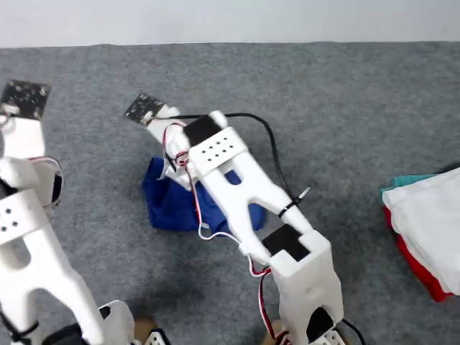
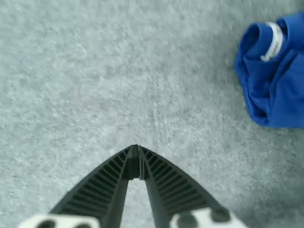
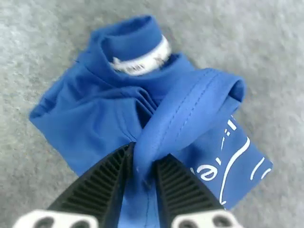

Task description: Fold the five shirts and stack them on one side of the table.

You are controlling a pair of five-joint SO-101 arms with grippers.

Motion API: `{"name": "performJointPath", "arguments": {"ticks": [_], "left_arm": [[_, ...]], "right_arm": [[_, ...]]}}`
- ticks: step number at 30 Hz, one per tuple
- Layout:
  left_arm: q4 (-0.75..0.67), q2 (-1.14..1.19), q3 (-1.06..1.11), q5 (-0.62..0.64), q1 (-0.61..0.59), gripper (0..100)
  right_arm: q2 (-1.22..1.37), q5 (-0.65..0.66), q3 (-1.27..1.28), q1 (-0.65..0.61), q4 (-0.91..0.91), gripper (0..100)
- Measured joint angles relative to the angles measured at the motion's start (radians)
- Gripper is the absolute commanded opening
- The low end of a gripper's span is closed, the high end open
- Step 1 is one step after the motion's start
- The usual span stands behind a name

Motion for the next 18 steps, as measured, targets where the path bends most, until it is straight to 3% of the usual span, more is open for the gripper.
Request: {"name": "performJointPath", "arguments": {"ticks": [9, 15, 18], "left_arm": [[-0.055, -0.199, 0.249, -0.083, 0.000, 0], [-0.074, -0.287, 0.342, -0.087, 0.000, 0], [-0.077, -0.301, 0.359, -0.087, 0.000, 0]], "right_arm": [[0.242, 0.000, -0.338, -0.044, 0.103, 2.4], [0.404, 0.000, -0.657, -0.061, 0.261, 24.3], [0.434, 0.000, -0.812, -0.061, 0.334, 26.7]]}}
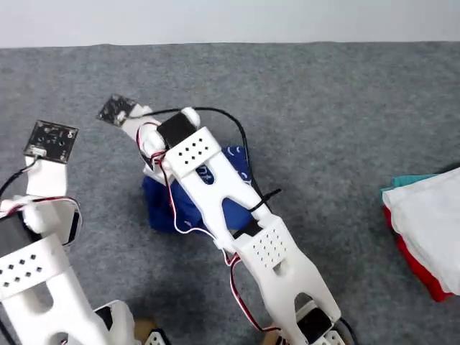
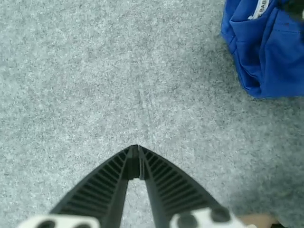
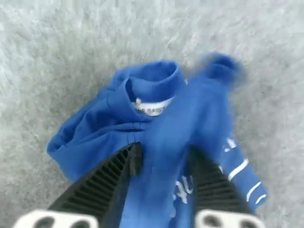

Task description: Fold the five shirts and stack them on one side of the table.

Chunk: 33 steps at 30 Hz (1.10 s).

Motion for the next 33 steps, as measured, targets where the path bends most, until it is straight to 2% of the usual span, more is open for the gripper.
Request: {"name": "performJointPath", "arguments": {"ticks": [4, 8, 15, 19, 25, 30, 33], "left_arm": [[0.000, -0.002, 0.002, 0.000, 0.000, 0], [0.000, -0.002, 0.002, 0.000, 0.000, 0], [0.000, -0.008, 0.002, 0.000, 0.000, 0], [0.000, -0.008, 0.002, 0.000, 0.000, 0], [0.000, -0.008, 0.002, 0.000, 0.000, 0], [0.000, -0.008, 0.002, 0.000, 0.000, 0], [0.000, -0.008, 0.002, 0.000, 0.000, 0]], "right_arm": [[0.003, 0.000, -0.147, -0.011, 0.025, 26.7], [-0.005, 0.002, -0.164, -0.011, 0.026, 25.0], [-0.104, 0.003, 0.072, 0.037, 0.026, 0.3], [-0.135, 0.071, 0.232, 0.094, 0.026, 0.9], [-0.149, 0.089, 0.381, 0.153, 0.026, 1.0], [-0.149, 0.089, 0.482, 0.138, 0.026, 1.0], [-0.149, 0.089, 0.528, 0.064, 0.026, 1.0]]}}
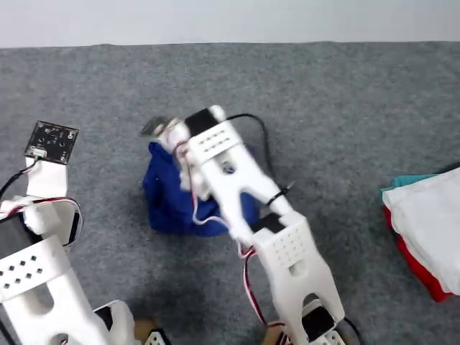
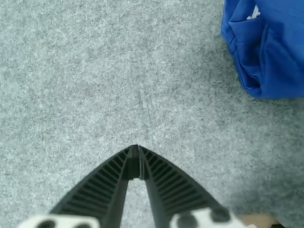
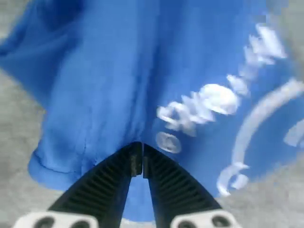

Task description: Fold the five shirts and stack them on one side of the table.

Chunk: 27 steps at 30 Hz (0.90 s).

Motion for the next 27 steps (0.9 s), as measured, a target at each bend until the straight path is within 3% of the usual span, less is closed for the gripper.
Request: {"name": "performJointPath", "arguments": {"ticks": [7, 11, 17, 22, 27], "left_arm": [[0.000, 0.000, 0.000, 0.000, 0.000, 0], [0.000, 0.000, 0.000, 0.000, 0.000, 0], [0.000, 0.000, 0.000, 0.000, 0.000, 0], [0.000, 0.000, 0.000, 0.000, 0.000, 0], [0.000, 0.000, 0.000, 0.000, 0.000, 0]], "right_arm": [[-0.034, -0.028, 0.006, -0.181, 0.000, 1.0], [-0.106, -0.037, 0.006, -0.181, 0.000, 1.8], [-0.207, -0.037, 0.006, -0.089, 0.000, 13.3], [-0.238, -0.037, 0.020, -0.006, 0.000, 6.5], [-0.241, -0.037, 0.133, -0.035, 0.000, 1.3]]}}
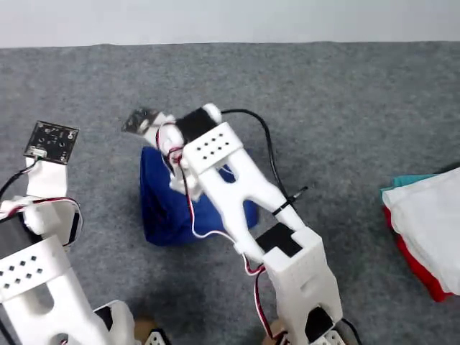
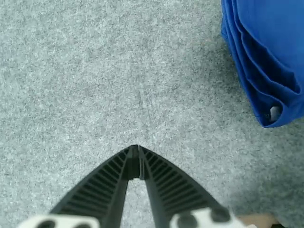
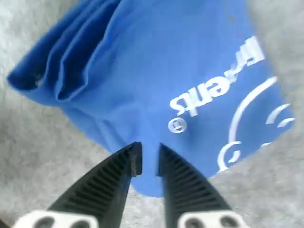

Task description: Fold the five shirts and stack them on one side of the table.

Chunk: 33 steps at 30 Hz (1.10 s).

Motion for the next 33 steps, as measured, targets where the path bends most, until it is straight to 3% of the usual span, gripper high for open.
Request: {"name": "performJointPath", "arguments": {"ticks": [6, 16, 24, 29, 33], "left_arm": [[0.000, 0.000, 0.000, 0.000, -0.021, 0], [-0.026, 0.000, 0.000, 0.000, -0.239, 0], [-0.041, 0.000, 0.000, 0.000, -0.279, 0], [-0.037, 0.000, 0.000, 0.000, -0.269, 0], [0.018, 0.000, 0.000, 0.034, -0.170, 0]], "right_arm": [[0.057, -0.005, 0.023, -0.121, -0.029, 1.1], [0.118, -0.043, 0.023, -0.315, -0.060, 1.5], [0.002, -0.044, 0.025, -0.244, 0.002, 9.7], [-0.147, -0.046, 0.118, -0.107, 0.002, 2.3], [-0.272, -0.046, 0.247, -0.021, 0.002, 0.9]]}}
